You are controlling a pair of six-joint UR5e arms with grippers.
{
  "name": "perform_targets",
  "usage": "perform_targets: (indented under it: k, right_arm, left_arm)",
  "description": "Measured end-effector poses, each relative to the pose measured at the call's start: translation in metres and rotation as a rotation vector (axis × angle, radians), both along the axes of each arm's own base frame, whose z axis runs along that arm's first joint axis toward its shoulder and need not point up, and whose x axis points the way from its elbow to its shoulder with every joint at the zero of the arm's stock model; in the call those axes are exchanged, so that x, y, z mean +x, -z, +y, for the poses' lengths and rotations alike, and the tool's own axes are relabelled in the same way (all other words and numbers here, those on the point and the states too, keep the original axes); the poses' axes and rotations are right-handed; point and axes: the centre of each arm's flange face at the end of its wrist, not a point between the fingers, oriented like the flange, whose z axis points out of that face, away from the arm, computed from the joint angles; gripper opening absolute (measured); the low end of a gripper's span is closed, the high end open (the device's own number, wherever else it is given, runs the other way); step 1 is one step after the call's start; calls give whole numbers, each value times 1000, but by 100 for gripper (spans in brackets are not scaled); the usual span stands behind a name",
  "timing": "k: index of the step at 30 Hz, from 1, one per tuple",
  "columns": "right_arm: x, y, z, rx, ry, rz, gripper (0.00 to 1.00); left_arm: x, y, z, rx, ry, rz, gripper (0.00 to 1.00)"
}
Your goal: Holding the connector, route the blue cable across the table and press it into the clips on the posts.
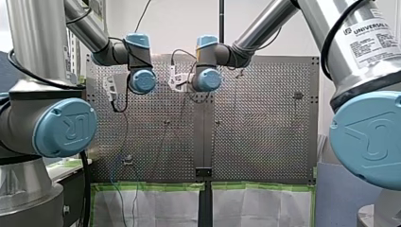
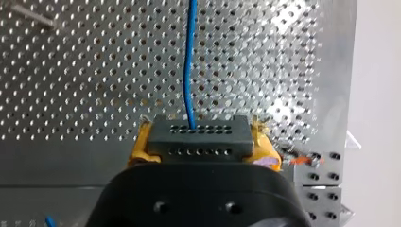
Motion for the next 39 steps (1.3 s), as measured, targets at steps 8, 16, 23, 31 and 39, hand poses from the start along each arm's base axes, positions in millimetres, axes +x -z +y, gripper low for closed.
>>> perform_targets:
  k: [8,16,23,31,39]
  right_arm:
    - [11,-24,0,21,-14,-15,0]
    - [22,-27,-7,48,-17,5,0]
    - [32,-28,-16,73,-18,22,0]
    - [41,-50,-31,77,-21,2,0]
    - [58,-55,-36,77,-48,0,0]
  left_arm:
    - [23,3,19,22,-17,27,0]
    - [39,8,29,20,-19,20,0]
    - [51,-2,37,16,-10,-5,0]
    - [64,-14,45,19,-2,-29,0]
    - [80,-30,49,26,40,-47,0]
